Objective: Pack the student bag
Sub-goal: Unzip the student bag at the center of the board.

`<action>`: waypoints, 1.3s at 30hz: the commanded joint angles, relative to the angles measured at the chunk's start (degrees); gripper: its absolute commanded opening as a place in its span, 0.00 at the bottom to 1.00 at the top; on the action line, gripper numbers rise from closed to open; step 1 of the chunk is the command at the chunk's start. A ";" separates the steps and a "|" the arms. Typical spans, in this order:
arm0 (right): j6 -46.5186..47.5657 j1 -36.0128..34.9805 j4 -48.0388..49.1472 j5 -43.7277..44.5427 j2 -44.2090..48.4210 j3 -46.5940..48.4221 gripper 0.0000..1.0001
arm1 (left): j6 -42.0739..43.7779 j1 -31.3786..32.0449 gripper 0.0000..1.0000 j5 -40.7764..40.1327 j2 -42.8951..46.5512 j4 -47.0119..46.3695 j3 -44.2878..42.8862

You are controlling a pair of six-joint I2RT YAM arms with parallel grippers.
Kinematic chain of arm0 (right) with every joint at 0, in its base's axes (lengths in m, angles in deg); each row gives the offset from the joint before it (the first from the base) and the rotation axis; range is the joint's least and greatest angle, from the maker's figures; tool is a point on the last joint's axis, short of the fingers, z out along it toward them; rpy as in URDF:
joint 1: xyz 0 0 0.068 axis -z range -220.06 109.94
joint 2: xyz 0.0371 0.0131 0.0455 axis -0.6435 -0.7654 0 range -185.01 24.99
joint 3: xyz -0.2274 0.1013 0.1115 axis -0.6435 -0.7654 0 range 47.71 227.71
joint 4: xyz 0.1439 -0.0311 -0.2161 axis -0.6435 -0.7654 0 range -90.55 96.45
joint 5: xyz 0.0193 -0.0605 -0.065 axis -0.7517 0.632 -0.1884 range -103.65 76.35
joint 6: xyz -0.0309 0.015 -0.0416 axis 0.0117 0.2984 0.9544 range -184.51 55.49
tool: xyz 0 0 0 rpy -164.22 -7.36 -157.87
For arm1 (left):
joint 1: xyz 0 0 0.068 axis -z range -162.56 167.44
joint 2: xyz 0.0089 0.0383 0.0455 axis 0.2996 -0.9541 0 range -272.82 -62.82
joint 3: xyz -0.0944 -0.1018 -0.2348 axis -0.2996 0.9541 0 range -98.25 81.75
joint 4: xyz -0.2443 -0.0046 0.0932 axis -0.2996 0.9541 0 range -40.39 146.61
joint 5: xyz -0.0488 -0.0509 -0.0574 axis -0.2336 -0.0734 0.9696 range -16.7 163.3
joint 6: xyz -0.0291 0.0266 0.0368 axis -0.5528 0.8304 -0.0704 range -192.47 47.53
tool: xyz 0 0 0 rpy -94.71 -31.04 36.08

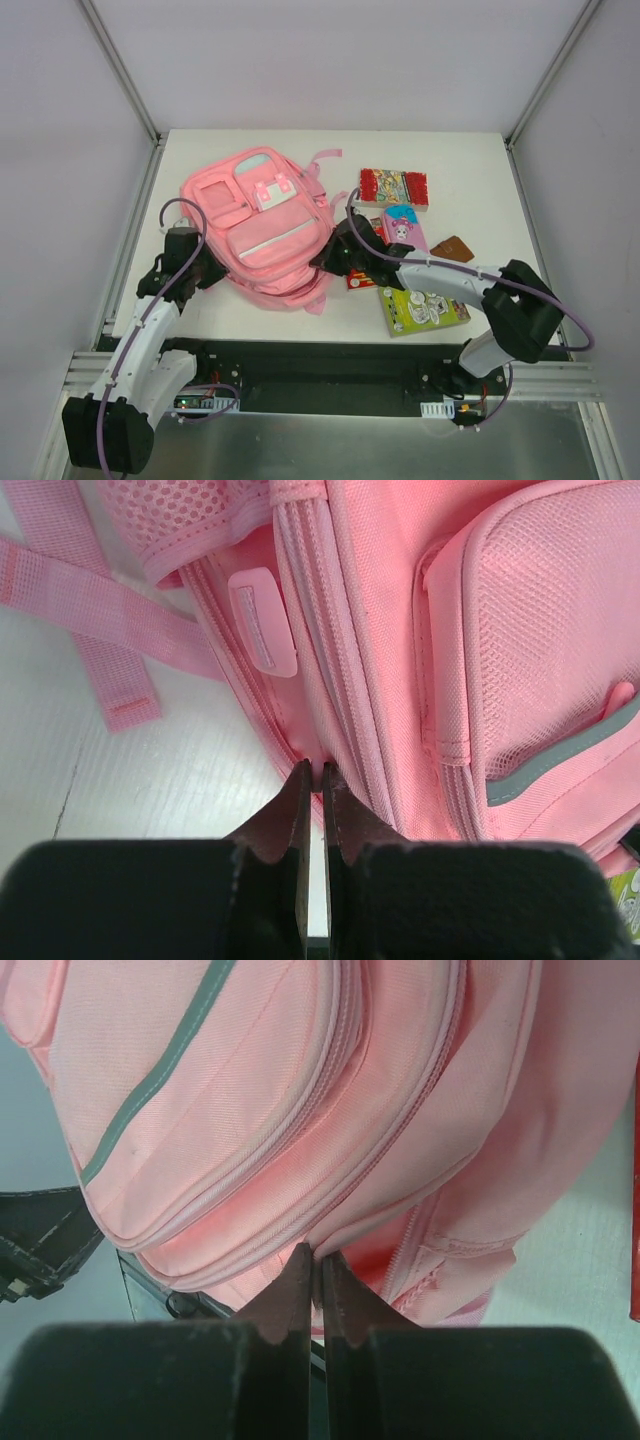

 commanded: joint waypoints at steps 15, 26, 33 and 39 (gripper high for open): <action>4.51 0.70 1.42 5.48 8.62 0.22 0.01 | -0.64 -4.72 0.00 -1.99 -2.82 1.60 -5.06; 5.30 1.94 1.59 4.25 10.99 -0.75 0.01 | 0.41 -14.38 0.00 1.15 -6.07 0.28 -5.59; 5.21 2.02 1.59 4.34 13.01 -2.15 0.01 | 4.54 -16.50 0.00 -0.15 -6.60 -0.42 -9.00; 5.21 2.02 1.68 3.81 13.71 -2.42 0.01 | 5.77 -17.56 0.00 0.82 -7.92 -0.69 -10.60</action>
